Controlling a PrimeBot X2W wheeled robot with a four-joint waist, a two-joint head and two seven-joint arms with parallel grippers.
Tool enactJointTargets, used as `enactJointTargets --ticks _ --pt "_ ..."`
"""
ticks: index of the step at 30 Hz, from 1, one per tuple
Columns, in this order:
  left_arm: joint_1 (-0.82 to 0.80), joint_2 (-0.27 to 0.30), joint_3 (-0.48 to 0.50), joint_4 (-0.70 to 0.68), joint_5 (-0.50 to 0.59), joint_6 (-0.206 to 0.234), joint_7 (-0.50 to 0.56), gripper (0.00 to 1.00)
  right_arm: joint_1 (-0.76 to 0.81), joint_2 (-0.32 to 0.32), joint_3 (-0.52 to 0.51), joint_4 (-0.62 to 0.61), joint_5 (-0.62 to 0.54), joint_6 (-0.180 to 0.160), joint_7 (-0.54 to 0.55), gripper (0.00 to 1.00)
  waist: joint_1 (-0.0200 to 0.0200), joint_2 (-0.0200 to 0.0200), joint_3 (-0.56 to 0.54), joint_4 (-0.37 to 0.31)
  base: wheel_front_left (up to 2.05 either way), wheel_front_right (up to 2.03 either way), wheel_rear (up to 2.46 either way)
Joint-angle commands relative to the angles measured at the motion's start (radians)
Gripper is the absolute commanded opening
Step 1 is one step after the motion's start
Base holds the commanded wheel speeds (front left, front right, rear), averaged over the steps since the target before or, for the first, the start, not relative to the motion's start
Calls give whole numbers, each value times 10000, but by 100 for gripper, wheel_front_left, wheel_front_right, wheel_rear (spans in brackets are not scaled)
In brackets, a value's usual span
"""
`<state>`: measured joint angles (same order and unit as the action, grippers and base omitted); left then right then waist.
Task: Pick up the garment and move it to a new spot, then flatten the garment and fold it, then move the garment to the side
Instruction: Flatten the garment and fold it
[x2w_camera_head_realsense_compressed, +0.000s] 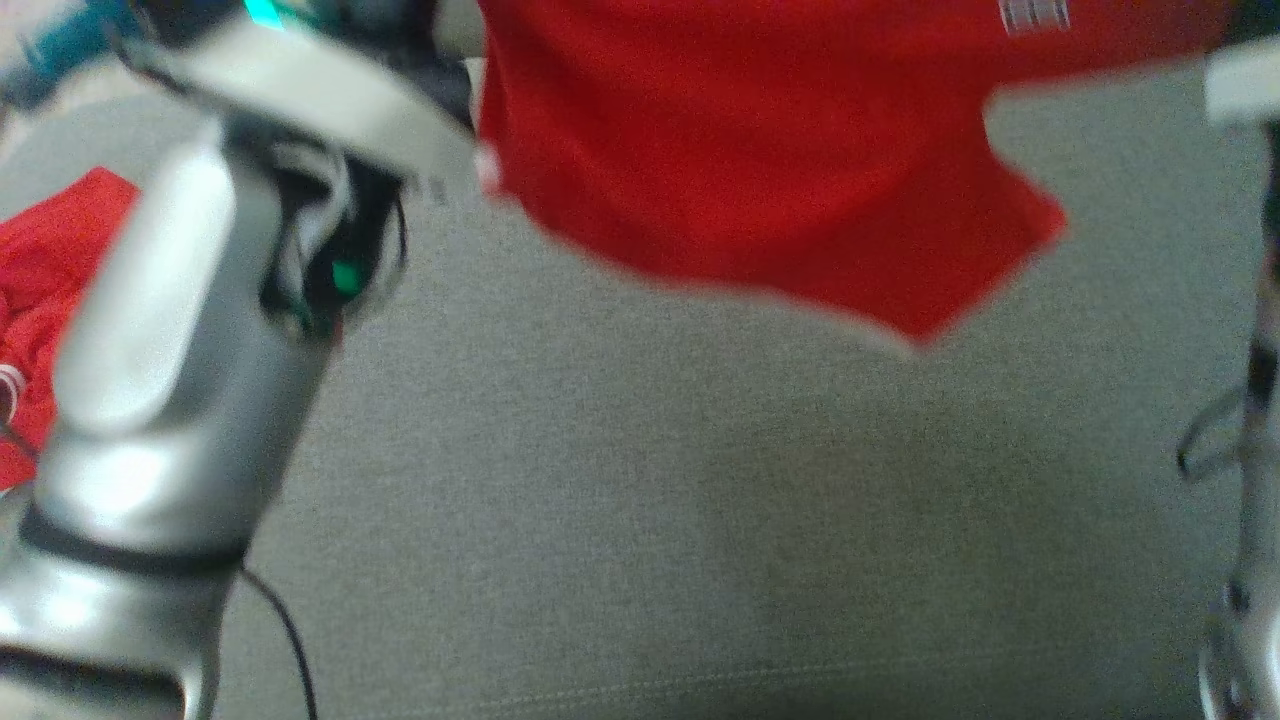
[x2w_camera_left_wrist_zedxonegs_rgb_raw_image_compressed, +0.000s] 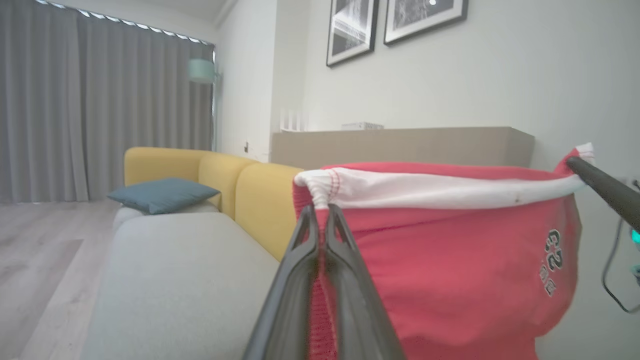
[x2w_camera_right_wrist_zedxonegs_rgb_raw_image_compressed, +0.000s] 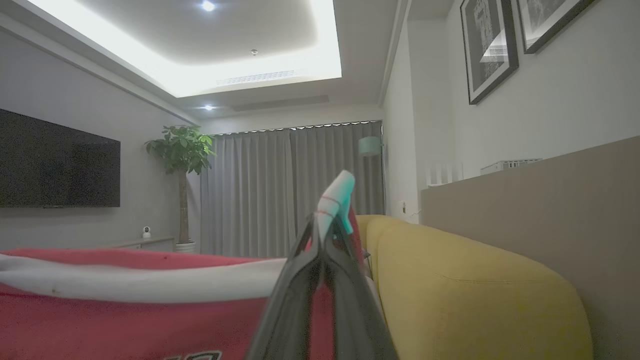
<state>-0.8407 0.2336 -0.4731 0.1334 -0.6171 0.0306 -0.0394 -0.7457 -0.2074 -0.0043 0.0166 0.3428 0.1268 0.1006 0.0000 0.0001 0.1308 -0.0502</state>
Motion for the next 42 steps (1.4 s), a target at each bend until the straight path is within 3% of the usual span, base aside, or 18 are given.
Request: enactJointTargets --ticks 1,6,11,18,23,28,33,42 --pt "-1019 213 564 270 178 -63 -319 0 -893 0 300 175 133 39 -291 0 0 -1 157 -79 0 0 0" --pt "-3074 -287 779 3206 651 -359 -1789 0 -3354 314 1150 2989 334 39 -1656 0 0 -1 600 -270 0 0 0" --pt "-3971 -707 950 5661 924 -743 -2191 0 -4632 791 2073 5831 584 39 -2610 0 0 -1 1127 -449 0 0 0" --pt "-2913 -1264 1128 8492 884 -1229 -2220 0 -4318 1384 3226 9245 1367 39 -3131 0 0 -1 1878 -592 0 0 0" --pt "-2329 -1515 1292 9482 837 -1221 -2221 0 -3783 1521 3844 10285 1824 39 -3318 0 0 -1 2173 -559 0 0 0" --pt "-1866 -1651 1363 9791 1079 -1036 -2222 0 -3105 1559 4584 10643 2320 39 -3486 0 0 -1 2283 -516 0 0 0" --pt "-1094 -1685 1373 9247 1564 -896 -2223 0 -2229 1419 5075 10308 2646 39 -3593 0 0 -1 2072 -497 0 0 0" --pt "2625 -1687 1482 5869 2648 -736 -2223 0 979 304 4616 7329 2499 39 -3620 0 0 -1 1103 -404 0 0 0"
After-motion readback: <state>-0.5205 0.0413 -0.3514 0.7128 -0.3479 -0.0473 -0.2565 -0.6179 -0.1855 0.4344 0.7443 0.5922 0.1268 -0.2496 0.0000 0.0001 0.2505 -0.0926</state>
